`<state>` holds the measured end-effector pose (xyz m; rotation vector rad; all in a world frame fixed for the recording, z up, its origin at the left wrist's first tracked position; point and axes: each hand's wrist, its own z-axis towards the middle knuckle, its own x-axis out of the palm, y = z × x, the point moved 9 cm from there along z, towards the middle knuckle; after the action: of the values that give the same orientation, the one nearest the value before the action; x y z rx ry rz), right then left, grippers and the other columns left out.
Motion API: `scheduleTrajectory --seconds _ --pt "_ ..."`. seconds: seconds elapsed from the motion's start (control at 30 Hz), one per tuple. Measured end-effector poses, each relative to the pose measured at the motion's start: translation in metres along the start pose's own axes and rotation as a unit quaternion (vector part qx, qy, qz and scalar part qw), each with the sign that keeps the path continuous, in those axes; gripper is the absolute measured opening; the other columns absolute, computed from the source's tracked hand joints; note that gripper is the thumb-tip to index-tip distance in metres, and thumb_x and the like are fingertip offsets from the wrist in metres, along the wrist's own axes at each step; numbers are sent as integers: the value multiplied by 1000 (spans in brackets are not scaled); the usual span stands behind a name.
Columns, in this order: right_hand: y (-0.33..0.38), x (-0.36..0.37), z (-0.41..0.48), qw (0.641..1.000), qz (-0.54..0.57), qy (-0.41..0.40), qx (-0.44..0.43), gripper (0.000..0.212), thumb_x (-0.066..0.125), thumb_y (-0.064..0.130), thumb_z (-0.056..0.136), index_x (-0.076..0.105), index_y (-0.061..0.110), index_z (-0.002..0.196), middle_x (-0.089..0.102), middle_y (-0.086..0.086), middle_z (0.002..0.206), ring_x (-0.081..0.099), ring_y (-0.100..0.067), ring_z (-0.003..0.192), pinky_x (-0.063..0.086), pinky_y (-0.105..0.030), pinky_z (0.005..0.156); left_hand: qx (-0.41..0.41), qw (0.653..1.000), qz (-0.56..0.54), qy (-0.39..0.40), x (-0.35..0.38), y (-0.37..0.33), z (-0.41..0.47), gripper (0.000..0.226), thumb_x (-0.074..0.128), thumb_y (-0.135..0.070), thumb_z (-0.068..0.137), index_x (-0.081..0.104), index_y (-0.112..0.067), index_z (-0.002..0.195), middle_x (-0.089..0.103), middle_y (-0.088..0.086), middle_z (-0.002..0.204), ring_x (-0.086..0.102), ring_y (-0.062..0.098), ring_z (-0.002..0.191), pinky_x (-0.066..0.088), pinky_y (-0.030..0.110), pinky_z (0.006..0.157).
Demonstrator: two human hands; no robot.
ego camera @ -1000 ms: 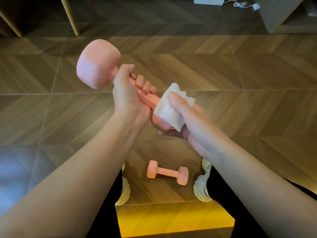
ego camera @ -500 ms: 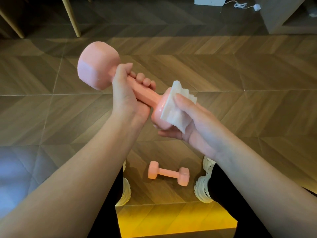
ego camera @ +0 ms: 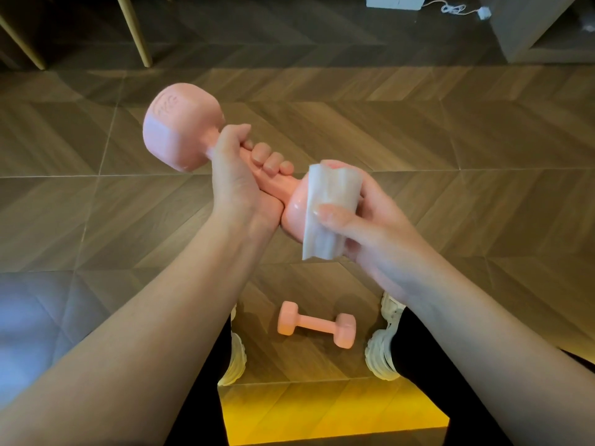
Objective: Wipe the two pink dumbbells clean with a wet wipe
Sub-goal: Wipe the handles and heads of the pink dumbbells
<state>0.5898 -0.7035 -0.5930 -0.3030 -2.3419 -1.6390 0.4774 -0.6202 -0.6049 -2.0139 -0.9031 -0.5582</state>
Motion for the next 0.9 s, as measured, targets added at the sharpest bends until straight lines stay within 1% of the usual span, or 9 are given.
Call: scheduleTrajectory --seconds 0.13,0.2,0.3,0.4,0.5,0.57,0.63,0.77,0.9 --pt "-5 -1 4 995 -45 -81 -27 57 80 30 69 53 33 119 64 4 114 68 -11 98 59 -30 71 -6 1000 -2 10 3 4 -3 33 48 -14 92 31 -19 64 24 -5 47 23 11 38 30 19 38" --pt "-9 -7 7 995 -6 -98 -8 46 76 38 74 55 34 115 69 5 109 70 -12 99 61 -36 81 -8 1000 14 11 4 6 -3 32 48 -15 91 31 -19 65 24 -5 48 23 12 39 31 21 40" --pt "-6 -7 7 999 27 -35 9 40 68 39 83 57 34 121 67 5 115 67 -12 106 58 -38 89 1 1000 19 9 3 1 0 32 49 -15 91 32 -19 65 25 -6 47 24 12 39 32 23 42" --pt "-2 0 2 1000 9 13 -11 47 72 27 82 56 35 126 64 8 115 65 -10 106 57 -30 81 6 1000 3 10 1 -5 1 32 47 -15 92 31 -19 64 24 -6 47 23 12 39 31 22 41" --pt "-4 -2 4 997 -43 -56 -27 53 81 26 76 55 36 122 64 11 109 66 -11 103 60 -35 80 5 1000 9 18 2 -4 -1 31 46 -14 91 30 -19 65 23 -5 48 22 12 40 31 23 41" --pt "-8 -5 5 995 -26 -99 -15 45 79 29 80 54 35 117 68 12 101 68 -10 98 61 -38 82 0 999 17 27 5 0 -3 31 45 -15 92 29 -19 65 21 -5 49 21 12 40 30 23 41" --pt "-10 -8 6 994 -9 -112 8 39 74 36 84 54 32 118 70 6 106 70 -13 99 60 -40 84 -2 999 23 35 8 1 -4 31 45 -15 92 30 -19 65 22 -5 48 21 12 40 30 23 41" --pt "-20 -3 4 993 40 -26 112 57 65 49 84 53 21 131 65 -15 124 69 -28 101 58 -52 85 3 999 16 42 8 -4 -2 32 46 -14 91 31 -19 63 24 -5 47 23 12 40 31 23 41" --pt "-20 4 2 981 141 35 126 60 70 33 82 52 14 135 59 -20 124 67 -33 100 58 -52 83 1 998 10 55 8 -5 -2 33 46 -14 91 32 -19 61 24 -6 46 23 11 39 31 23 41"
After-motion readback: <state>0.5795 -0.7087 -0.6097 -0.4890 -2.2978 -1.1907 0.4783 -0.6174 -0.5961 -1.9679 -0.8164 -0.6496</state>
